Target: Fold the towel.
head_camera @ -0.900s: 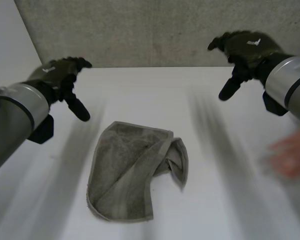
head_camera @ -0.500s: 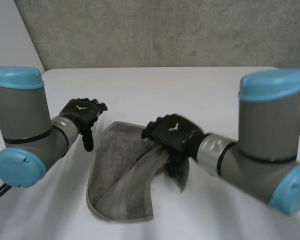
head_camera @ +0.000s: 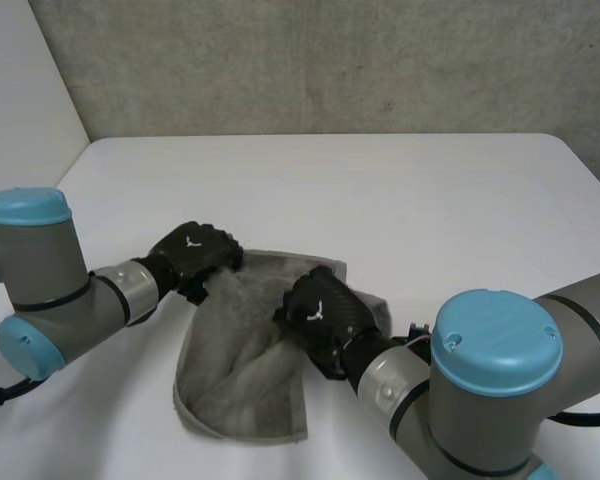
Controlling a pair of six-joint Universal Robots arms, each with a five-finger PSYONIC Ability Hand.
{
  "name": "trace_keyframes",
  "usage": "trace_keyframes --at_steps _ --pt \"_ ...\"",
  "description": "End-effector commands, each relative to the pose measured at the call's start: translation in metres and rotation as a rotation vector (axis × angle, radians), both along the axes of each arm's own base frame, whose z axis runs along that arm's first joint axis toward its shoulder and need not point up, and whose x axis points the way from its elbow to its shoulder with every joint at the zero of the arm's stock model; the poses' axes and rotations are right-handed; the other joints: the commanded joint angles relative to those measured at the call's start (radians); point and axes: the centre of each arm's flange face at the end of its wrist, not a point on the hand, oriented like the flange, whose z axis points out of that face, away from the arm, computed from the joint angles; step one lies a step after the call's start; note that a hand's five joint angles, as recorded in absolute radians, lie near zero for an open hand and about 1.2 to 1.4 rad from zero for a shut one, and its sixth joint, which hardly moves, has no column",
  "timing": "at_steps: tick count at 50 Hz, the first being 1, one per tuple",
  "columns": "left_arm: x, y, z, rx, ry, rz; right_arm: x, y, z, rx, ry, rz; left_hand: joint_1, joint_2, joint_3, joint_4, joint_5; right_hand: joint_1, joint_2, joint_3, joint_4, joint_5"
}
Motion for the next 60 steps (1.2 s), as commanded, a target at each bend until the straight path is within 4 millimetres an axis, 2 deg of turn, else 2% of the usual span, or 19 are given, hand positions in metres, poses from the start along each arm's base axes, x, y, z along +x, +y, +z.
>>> trace_keyframes --at_steps 1,3,5,9,11,15,18,22,24,29,30,31,32,33,34,37,39,48,60 --pt "-0.007 -0.008 0.012 -0.100 0.011 0.004 0.011 -0.024 0.040 -0.142 -0.153 -0.067 0.563 0.574 0.575 0.597 0.604 0.483 0.322 0.330 0.328 0.362" --pt "-0.009 -0.012 0.019 -0.152 0.025 0.015 0.014 -0.030 0.057 -0.164 -0.207 -0.078 0.563 0.574 0.575 0.597 0.604 0.483 0.322 0.330 0.328 0.362" --pt "-0.014 -0.014 0.055 -0.271 0.063 0.052 0.016 -0.039 0.073 -0.174 -0.264 -0.094 0.563 0.574 0.575 0.597 0.604 0.483 0.322 0.330 0.328 0.362" --pt "-0.015 -0.008 0.091 -0.346 0.112 0.123 0.002 -0.087 0.121 -0.158 -0.431 -0.212 0.563 0.574 0.575 0.597 0.604 0.483 0.322 0.330 0.328 0.362" --pt "-0.013 0.006 0.124 -0.396 0.165 0.205 -0.006 -0.102 0.131 -0.123 -0.464 -0.250 0.563 0.574 0.575 0.597 0.604 0.483 0.322 0.330 0.328 0.362" --pt "-0.009 0.023 0.144 -0.414 0.207 0.262 -0.019 -0.134 0.135 -0.001 -0.495 -0.314 0.563 0.574 0.575 0.597 0.604 0.483 0.322 0.330 0.328 0.362" --pt "-0.008 0.040 0.138 -0.376 0.207 0.274 -0.024 -0.146 0.128 0.039 -0.483 -0.334 0.563 0.574 0.575 0.597 0.604 0.483 0.322 0.330 0.328 0.362" --pt "-0.017 0.066 0.114 -0.303 0.175 0.221 -0.028 -0.165 0.097 0.166 -0.401 -0.370 0.563 0.574 0.575 0.597 0.604 0.483 0.322 0.330 0.328 0.362" --pt "-0.029 0.091 0.092 -0.237 0.142 0.164 -0.030 -0.172 0.086 0.198 -0.378 -0.389 0.563 0.574 0.575 0.597 0.604 0.483 0.322 0.330 0.328 0.362" --pt "-0.045 0.112 0.057 -0.152 0.075 0.110 -0.042 -0.197 0.058 0.256 -0.335 -0.462 0.563 0.574 0.575 0.597 0.604 0.483 0.322 0.330 0.328 0.362" --pt "-0.045 0.112 0.057 -0.152 0.075 0.110 -0.046 -0.202 0.052 0.268 -0.320 -0.485 0.563 0.574 0.575 0.597 0.604 0.321 0.160 0.168 0.167 0.200" --pt "-0.046 0.112 0.050 -0.139 0.056 0.127 -0.052 -0.207 0.047 0.281 -0.305 -0.509 0.563 0.574 0.575 0.597 0.604 -0.116 -0.277 -0.269 -0.271 -0.238" --pt "-0.045 0.110 0.045 -0.132 0.039 0.154 -0.052 -0.207 0.047 0.281 -0.305 -0.509 0.563 0.574 0.575 0.597 0.604 -0.121 -0.282 -0.274 -0.275 -0.242" --pt "-0.045 0.110 0.045 -0.132 0.039 0.155 -0.058 -0.209 0.046 0.295 -0.295 -0.526 0.563 0.574 0.575 0.597 0.604 -0.560 -0.721 -0.713 -0.714 -0.681" --pt "-0.044 0.107 0.044 -0.134 0.027 0.183 -0.062 -0.208 0.045 0.315 -0.286 -0.539 0.453 0.464 0.465 0.487 0.494 -0.739 -0.900 -0.892 -0.893 -0.860" --pt "-0.041 0.101 0.046 -0.145 0.019 0.226 -0.063 -0.204 0.046 0.335 -0.278 -0.538 -0.089 -0.078 -0.077 -0.054 -0.048 -0.739 -0.900 -0.892 -0.893 -0.860" --pt "-0.041 0.100 0.048 -0.148 0.019 0.233 -0.069 -0.191 0.059 0.348 -0.274 -0.536 -0.219 -0.209 -0.207 -0.185 -0.179 -0.739 -0.900 -0.892 -0.893 -0.860" --pt "-0.019 0.087 0.080 -0.201 0.069 0.315 -0.079 -0.144 0.086 0.338 -0.295 -0.476 -0.291 -0.280 -0.279 -0.256 -0.250 -0.739 -0.900 -0.892 -0.893 -0.860" --pt "0.024 0.092 0.064 -0.043 -0.041 0.414 -0.085 -0.090 0.038 0.547 -0.194 -0.404 -0.288 -0.277 -0.276 -0.254 -0.247 -0.546 -0.708 -0.700 -0.701 -0.668"
